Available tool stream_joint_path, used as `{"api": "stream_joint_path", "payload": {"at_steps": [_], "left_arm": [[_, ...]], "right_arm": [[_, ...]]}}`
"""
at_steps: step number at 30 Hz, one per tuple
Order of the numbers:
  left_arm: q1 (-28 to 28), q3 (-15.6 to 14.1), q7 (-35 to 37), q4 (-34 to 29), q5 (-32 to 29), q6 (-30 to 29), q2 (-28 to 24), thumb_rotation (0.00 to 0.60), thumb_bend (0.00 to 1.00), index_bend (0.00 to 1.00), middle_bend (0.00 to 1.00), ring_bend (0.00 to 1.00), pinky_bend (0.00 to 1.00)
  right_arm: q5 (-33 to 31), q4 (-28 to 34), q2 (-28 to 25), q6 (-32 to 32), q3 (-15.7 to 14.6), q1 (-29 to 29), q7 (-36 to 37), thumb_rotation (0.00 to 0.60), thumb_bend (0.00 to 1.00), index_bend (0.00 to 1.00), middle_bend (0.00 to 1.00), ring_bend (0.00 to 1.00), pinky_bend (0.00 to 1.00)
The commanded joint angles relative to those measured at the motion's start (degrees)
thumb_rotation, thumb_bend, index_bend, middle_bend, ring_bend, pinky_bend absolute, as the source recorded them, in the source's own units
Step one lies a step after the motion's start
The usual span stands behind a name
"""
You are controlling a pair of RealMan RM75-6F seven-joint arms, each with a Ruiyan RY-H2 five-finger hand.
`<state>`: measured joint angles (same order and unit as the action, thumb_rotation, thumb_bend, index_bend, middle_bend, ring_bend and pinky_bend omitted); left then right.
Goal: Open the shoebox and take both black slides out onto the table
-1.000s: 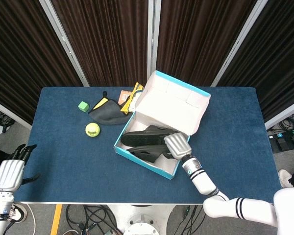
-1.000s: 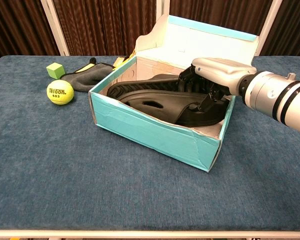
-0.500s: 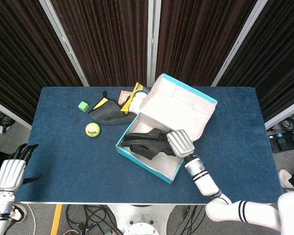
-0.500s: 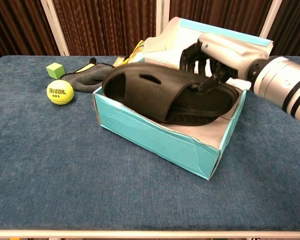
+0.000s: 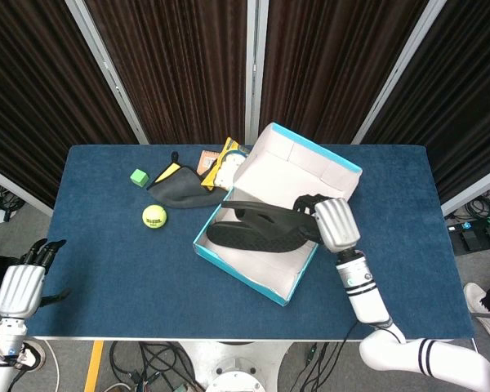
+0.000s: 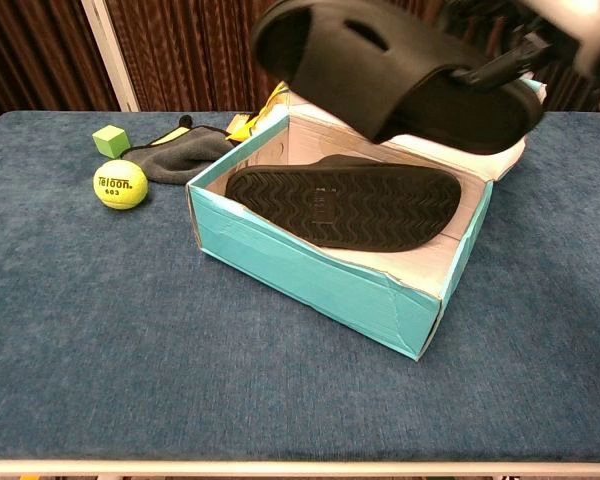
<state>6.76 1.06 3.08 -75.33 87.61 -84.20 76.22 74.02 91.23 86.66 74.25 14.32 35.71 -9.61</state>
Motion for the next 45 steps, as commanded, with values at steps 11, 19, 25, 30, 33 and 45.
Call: {"api": "stream_joint_path", "payload": {"at_steps": [11, 19, 25, 30, 33, 45], "left_arm": [[0.66, -0.20, -1.89, -2.05, 1.11, 0.01, -0.21, 0.600, 0.00, 0.14, 0.17, 0.11, 0.34], [1.18, -0.50, -3.31, -3.53, 1.74, 0.48, -0.31, 0.600, 0.00, 0.14, 0.17, 0.11, 0.34], [1.26, -0.79, -3.46, -3.43, 1.77, 0.84, -0.15, 0.600, 0.00, 0.14, 0.17, 0.11, 0.34], [1.23, -0.87, -3.25, -3.23, 1.80, 0.77, -0.21, 0.600, 0.00, 0.14, 0.17, 0.11, 0.34], [1.16, -1.02, -3.22, -3.09, 1.81, 0.78, -0.31, 0.600, 0.00, 0.14, 0.17, 0.11, 0.34], [1.17, -1.23, -3.46, -2.83, 1.76, 1.01, -0.52, 0.600, 0.00, 0.14, 0.17, 0.11, 0.34]], "right_arm": [[-1.52, 4.95, -14.19, 5.26, -5.50, -14.42, 9.65, 0.600, 0.39, 0.70, 0.65, 0.55, 0.69], [-4.48, 2.35, -14.46, 4.13, -7.19, -21.05, 24.82, 0.600, 0.39, 0.70, 0.65, 0.56, 0.69], [-6.74, -1.43, -11.86, 4.24, -4.77, -23.85, 34.91, 0.600, 0.39, 0.70, 0.65, 0.56, 0.69], [-10.69, -2.22, -9.72, 1.13, -1.50, -25.30, 45.53, 0.600, 0.39, 0.70, 0.65, 0.56, 0.69], [-12.77, -3.52, -8.12, -0.23, -0.20, -25.72, 47.95, 0.600, 0.39, 0.70, 0.65, 0.56, 0.69], [-18.55, -10.93, -2.76, -9.14, 3.99, -25.48, 53.39, 0.600, 0.38, 0.66, 0.59, 0.52, 0.67]]}}
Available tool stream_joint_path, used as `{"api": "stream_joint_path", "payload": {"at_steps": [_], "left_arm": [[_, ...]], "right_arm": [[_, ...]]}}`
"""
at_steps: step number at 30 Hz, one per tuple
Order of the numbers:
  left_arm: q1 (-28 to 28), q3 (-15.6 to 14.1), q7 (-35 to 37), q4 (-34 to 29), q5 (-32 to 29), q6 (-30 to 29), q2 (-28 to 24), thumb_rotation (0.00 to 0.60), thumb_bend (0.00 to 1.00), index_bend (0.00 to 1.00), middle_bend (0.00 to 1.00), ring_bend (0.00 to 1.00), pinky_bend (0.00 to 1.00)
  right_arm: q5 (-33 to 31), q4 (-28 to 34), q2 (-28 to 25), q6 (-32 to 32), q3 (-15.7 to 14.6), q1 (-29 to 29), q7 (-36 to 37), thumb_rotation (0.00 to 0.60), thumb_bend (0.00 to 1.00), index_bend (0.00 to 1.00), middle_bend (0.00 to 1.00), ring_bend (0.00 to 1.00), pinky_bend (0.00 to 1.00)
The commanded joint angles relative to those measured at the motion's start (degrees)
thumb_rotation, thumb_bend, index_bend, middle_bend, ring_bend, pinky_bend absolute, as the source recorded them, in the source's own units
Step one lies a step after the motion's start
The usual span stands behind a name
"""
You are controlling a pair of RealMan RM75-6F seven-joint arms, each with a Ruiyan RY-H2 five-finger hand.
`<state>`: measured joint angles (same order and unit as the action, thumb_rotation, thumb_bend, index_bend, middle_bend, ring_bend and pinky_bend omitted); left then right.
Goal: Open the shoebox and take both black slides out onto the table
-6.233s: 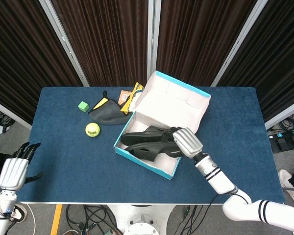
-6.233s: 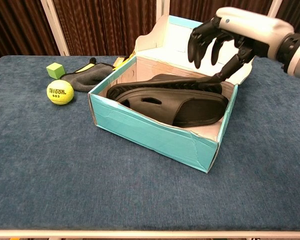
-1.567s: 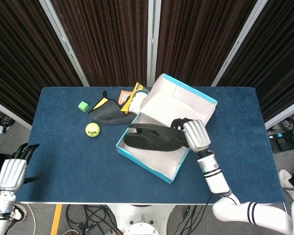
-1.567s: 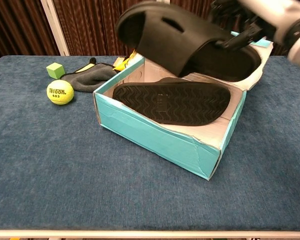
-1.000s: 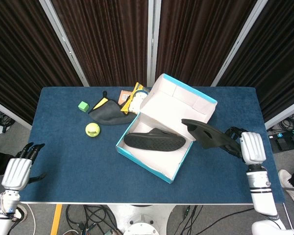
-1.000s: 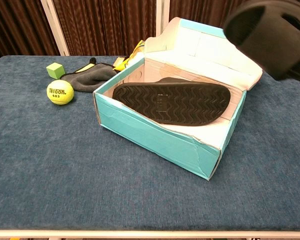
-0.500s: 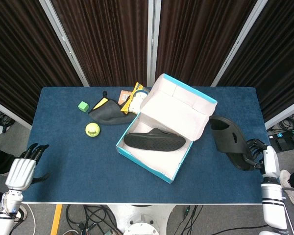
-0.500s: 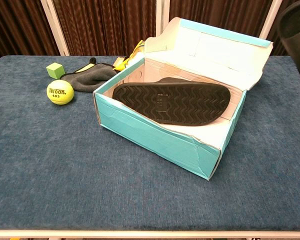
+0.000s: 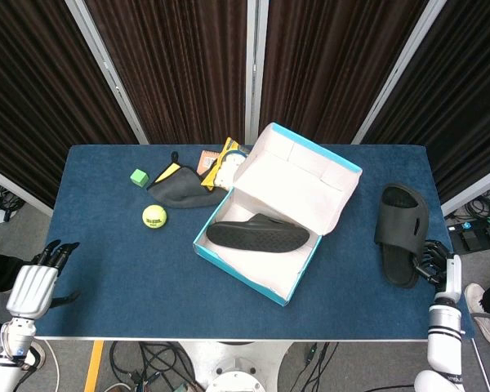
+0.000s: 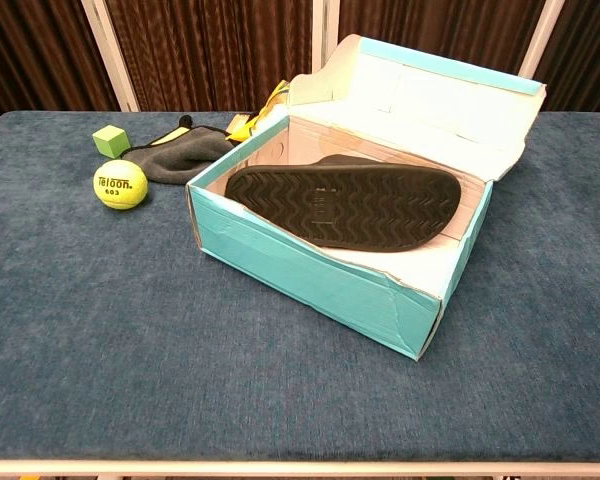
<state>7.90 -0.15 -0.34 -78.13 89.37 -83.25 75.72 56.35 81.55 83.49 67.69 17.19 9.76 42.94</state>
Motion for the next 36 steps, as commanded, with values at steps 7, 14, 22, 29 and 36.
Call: {"api": "stream_joint_path", "payload": {"at_steps": [7, 14, 22, 29, 36], "left_arm": [[0.03, -0.11, -0.19, -0.03, 0.10, 0.01, 0.04, 0.600, 0.00, 0.14, 0.17, 0.11, 0.34], [-0.05, -0.10, -0.11, 0.15, -0.12, 0.03, -0.13, 0.600, 0.00, 0.14, 0.17, 0.11, 0.34], [-0.02, -0.23, 0.05, 0.53, -0.12, 0.26, 0.17, 0.600, 0.00, 0.14, 0.17, 0.11, 0.34], [0.05, -0.17, -0.22, 0.17, 0.01, 0.11, -0.02, 0.600, 0.00, 0.14, 0.17, 0.11, 0.34], [0.13, -0.08, -0.38, -0.21, 0.04, 0.07, -0.18, 0.600, 0.00, 0.14, 0.17, 0.11, 0.34]], "right_arm": [[-0.76, -2.18, 1.33, -5.65, 2.61, 1.68, 0.37, 0.600, 0.38, 0.63, 0.58, 0.50, 0.66], [-0.33, -3.36, 2.23, -8.36, 2.62, 1.93, 0.45, 0.600, 0.33, 0.51, 0.54, 0.41, 0.55], [3.71, -4.19, 0.31, -12.36, 1.31, 2.05, 2.10, 0.600, 0.09, 0.00, 0.07, 0.00, 0.07], [6.65, -5.82, 2.17, -7.61, 2.04, 1.58, 2.23, 0.600, 0.08, 0.00, 0.00, 0.00, 0.00], [14.41, -7.06, 3.10, -1.11, 0.69, 1.12, 3.43, 0.600, 0.08, 0.00, 0.00, 0.00, 0.00]]}}
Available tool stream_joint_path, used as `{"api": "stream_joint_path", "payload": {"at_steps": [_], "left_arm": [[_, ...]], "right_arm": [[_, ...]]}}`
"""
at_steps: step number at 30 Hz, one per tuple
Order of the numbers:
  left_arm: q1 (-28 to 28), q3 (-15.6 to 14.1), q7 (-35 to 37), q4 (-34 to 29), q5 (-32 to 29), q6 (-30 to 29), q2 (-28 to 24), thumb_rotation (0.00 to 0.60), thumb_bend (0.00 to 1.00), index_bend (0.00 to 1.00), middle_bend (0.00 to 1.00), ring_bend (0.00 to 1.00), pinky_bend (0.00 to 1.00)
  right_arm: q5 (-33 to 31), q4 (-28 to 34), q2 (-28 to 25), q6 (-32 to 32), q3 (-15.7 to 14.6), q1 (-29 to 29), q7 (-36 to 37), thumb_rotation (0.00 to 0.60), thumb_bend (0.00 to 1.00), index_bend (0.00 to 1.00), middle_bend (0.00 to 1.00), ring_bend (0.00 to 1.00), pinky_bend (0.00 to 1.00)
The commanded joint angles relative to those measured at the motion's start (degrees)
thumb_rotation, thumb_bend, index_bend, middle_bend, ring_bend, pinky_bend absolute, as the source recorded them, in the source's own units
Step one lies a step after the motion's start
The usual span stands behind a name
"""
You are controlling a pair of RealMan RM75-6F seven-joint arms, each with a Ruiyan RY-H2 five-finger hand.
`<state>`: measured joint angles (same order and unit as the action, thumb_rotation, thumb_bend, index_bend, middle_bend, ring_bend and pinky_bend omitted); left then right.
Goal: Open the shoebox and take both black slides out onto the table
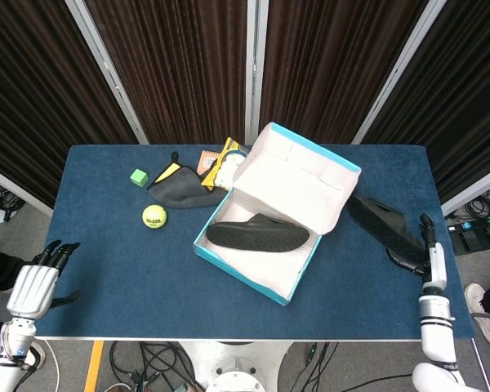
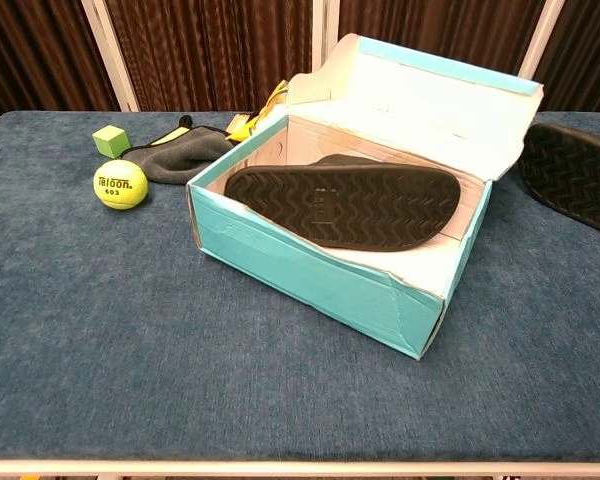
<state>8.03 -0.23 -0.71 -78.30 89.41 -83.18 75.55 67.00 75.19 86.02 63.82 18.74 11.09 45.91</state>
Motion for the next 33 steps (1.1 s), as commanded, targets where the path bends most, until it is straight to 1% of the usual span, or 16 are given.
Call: {"api": "stream_joint_path", "payload": {"at_steps": [1, 3, 5, 8, 13, 15, 18, 23, 27, 29, 33], "left_arm": [[-0.03, -0.03, -0.07, -0.14, 0.03, -0.04, -0.06, 0.600, 0.00, 0.14, 0.17, 0.11, 0.34], [0.03, -0.03, -0.15, -0.14, 0.00, 0.07, -0.06, 0.600, 0.00, 0.14, 0.17, 0.11, 0.34], [0.05, 0.00, -0.17, -0.20, 0.03, 0.02, -0.09, 0.600, 0.00, 0.14, 0.17, 0.11, 0.34], [0.02, 0.08, -0.11, -0.25, 0.01, -0.16, -0.13, 0.600, 0.00, 0.14, 0.17, 0.11, 0.34], [-0.21, 0.13, 0.29, 0.16, -0.30, -0.31, -0.12, 0.600, 0.00, 0.14, 0.17, 0.11, 0.34], [-0.30, 0.15, 0.45, 0.34, -0.43, -0.35, -0.17, 0.600, 0.00, 0.14, 0.17, 0.11, 0.34], [-0.43, 0.26, 0.86, 0.59, -0.58, -0.56, -0.17, 0.600, 0.00, 0.14, 0.17, 0.11, 0.34], [-0.50, 0.28, 1.32, 1.09, -0.58, -0.66, -0.26, 0.600, 0.00, 0.14, 0.17, 0.11, 0.34], [-0.57, 0.39, 1.66, 1.37, -0.73, -0.75, -0.18, 0.600, 0.00, 0.14, 0.17, 0.11, 0.34], [-0.57, 0.36, 1.75, 1.46, -0.74, -0.68, -0.12, 0.600, 0.00, 0.14, 0.17, 0.11, 0.34], [-0.63, 0.33, 2.06, 1.82, -0.67, -0.79, 0.03, 0.600, 0.00, 0.14, 0.17, 0.11, 0.34]], "right_arm": [[6.03, -0.78, 0.68, 4.41, -1.44, 0.00, -0.21, 0.600, 0.08, 0.00, 0.00, 0.00, 0.00], [8.88, -0.24, 0.70, 6.62, -2.07, 0.51, -1.97, 0.600, 0.08, 0.00, 0.00, 0.00, 0.00], [10.62, 0.85, 0.39, 7.68, -2.35, 1.14, -3.61, 0.600, 0.08, 0.00, 0.00, 0.00, 0.00], [13.52, 3.35, -0.22, 8.79, -2.80, 2.79, -8.00, 0.600, 0.09, 0.00, 0.01, 0.00, 0.00], [15.80, 8.41, -1.37, 6.54, -3.04, 6.71, -14.81, 0.600, 0.09, 0.00, 0.02, 0.00, 0.00], [16.22, 9.56, -1.21, 5.62, -3.12, 8.16, -17.61, 0.600, 0.10, 0.00, 0.04, 0.00, 0.00], [16.18, 11.00, -0.53, 3.78, -3.07, 10.58, -22.09, 0.600, 0.10, 0.00, 0.06, 0.00, 0.01], [14.38, 12.95, -0.36, -0.29, -2.75, 14.42, -29.77, 0.600, 0.10, 0.00, 0.08, 0.00, 0.02], [14.11, 14.90, -1.87, -4.16, -3.53, 17.74, -39.18, 0.600, 0.10, 0.00, 0.09, 0.00, 0.02], [12.85, 16.25, -2.68, -6.08, -3.64, 19.00, -43.13, 0.600, 0.10, 0.00, 0.10, 0.00, 0.02], [7.76, 18.30, -3.04, -10.29, -2.98, 22.27, -50.81, 0.600, 0.10, 0.00, 0.12, 0.00, 0.04]]}}
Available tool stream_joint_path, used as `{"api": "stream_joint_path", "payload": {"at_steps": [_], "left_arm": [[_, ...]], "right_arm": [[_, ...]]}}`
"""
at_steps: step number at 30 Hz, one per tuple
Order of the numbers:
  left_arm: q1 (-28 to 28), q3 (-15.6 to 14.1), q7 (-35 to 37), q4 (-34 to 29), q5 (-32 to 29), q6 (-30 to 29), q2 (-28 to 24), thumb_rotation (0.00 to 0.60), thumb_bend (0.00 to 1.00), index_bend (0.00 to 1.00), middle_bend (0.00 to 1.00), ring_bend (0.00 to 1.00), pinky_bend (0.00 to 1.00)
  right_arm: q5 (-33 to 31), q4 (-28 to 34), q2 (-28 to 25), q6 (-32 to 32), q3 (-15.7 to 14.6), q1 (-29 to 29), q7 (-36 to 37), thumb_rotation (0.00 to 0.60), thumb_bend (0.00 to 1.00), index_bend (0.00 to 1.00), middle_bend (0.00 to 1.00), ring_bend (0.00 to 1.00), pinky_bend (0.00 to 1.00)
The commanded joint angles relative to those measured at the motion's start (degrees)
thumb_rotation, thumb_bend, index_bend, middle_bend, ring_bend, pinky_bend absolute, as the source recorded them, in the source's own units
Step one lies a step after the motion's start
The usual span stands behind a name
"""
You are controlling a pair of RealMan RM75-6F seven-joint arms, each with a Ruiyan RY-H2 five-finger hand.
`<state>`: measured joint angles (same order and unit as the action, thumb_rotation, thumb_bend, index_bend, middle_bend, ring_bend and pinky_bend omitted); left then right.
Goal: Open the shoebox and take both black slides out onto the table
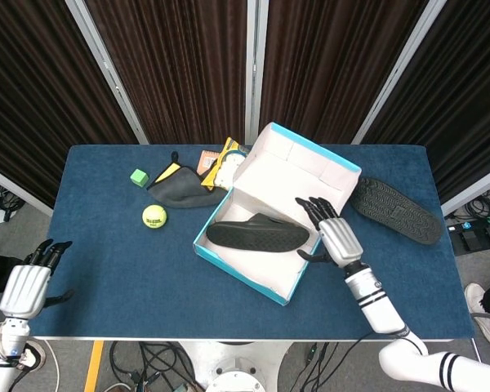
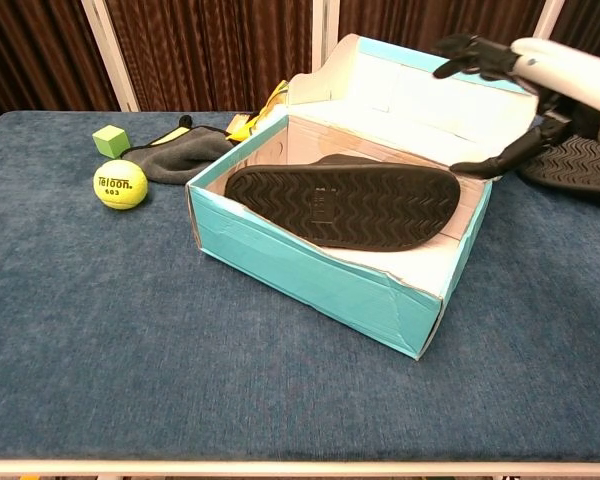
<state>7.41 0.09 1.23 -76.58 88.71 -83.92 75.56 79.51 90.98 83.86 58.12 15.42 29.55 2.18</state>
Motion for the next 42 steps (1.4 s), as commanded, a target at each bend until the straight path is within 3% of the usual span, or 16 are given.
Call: {"api": "stream_joint_path", "payload": {"at_steps": [1, 15, 28, 42], "left_arm": [[-0.01, 0.01, 0.17, 0.16, 0.02, -0.04, 0.00, 0.600, 0.00, 0.14, 0.17, 0.11, 0.34], [-0.42, 0.46, 2.25, 1.42, -1.01, -0.06, -0.50, 0.600, 0.00, 0.14, 0.17, 0.11, 0.34], [-0.73, 0.70, 4.36, 2.34, -1.19, -0.47, -1.21, 0.600, 0.00, 0.14, 0.17, 0.11, 0.34], [-1.15, 0.80, 6.36, 4.01, -1.39, -0.76, -1.10, 0.600, 0.00, 0.14, 0.17, 0.11, 0.34]], "right_arm": [[-6.09, 2.60, -0.58, -5.25, 0.63, 4.52, -8.22, 0.600, 0.10, 0.00, 0.12, 0.00, 0.04], [-21.39, -2.54, 6.75, -9.46, 3.04, 15.35, -21.99, 0.600, 0.10, 0.06, 0.15, 0.00, 0.06], [-34.21, -7.51, 11.85, -11.22, 1.80, 25.23, -33.50, 0.600, 0.10, 0.19, 0.19, 0.04, 0.08], [-40.94, -10.07, 14.80, -9.95, -0.68, 30.04, -38.25, 0.600, 0.12, 0.30, 0.26, 0.12, 0.16]]}}
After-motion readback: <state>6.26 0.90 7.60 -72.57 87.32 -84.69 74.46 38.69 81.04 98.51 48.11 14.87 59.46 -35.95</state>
